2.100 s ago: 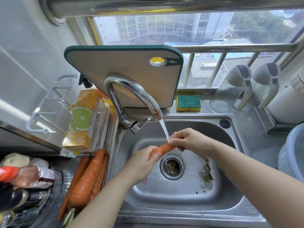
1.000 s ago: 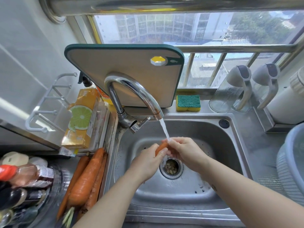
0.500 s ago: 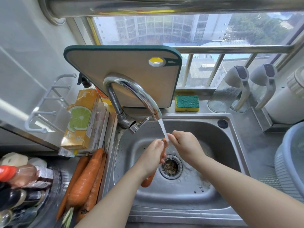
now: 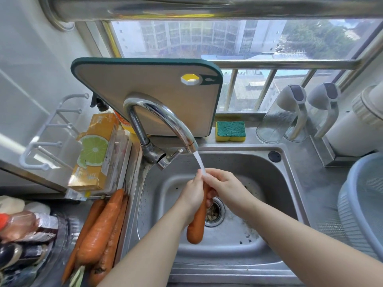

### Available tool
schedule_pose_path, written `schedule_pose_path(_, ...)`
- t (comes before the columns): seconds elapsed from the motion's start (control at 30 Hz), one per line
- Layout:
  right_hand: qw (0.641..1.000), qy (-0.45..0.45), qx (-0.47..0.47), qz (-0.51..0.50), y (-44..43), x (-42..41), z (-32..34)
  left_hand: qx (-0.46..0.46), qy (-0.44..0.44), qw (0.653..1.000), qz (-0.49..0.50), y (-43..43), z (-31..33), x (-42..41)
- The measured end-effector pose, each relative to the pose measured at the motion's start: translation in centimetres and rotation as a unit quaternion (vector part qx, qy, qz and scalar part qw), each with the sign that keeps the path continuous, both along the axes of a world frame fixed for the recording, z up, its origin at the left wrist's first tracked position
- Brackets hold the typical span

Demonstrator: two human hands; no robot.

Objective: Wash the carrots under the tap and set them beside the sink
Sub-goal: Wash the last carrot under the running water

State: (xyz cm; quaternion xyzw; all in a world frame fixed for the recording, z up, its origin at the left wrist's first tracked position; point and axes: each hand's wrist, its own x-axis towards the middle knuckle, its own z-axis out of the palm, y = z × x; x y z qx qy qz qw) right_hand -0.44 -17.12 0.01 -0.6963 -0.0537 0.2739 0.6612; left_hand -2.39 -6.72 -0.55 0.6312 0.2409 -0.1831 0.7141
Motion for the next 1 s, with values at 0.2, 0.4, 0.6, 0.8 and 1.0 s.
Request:
schedule_pose_path(0.2,0.999,-0.005,0.006,0.036,-0.1,-0.1,0.0,-0.042,0.003,0.998,0.035,1.2,0.2,-0.3)
schedule_pose_path(0.4,0.998,0.008,-0.024,-0.060,1.2,-0.1,0.2,-0.014,-0.026,1.000,0.009,0.9,-0.1,-0.7)
schedule_pose_path(0.6,0.998,-0.012,-0.030,0.062,0.0,0.1,0.4,-0.063,-0.008,0.998,0.029,1.4,-0.6,-0.9)
schedule_pose_path(0.8,0.993,-0.077,-0.081,-0.026,0.7,-0.4,0.8,-0.110,-0.025,0.993,0.032,0.8,-0.1,-1.2)
schedule_pose_path(1.0,0.995,-0.031,-0.083,-0.055,0.9,-0.2,0.5,-0.103,-0.050,0.993,0.015,0.1,-0.5,-2.3)
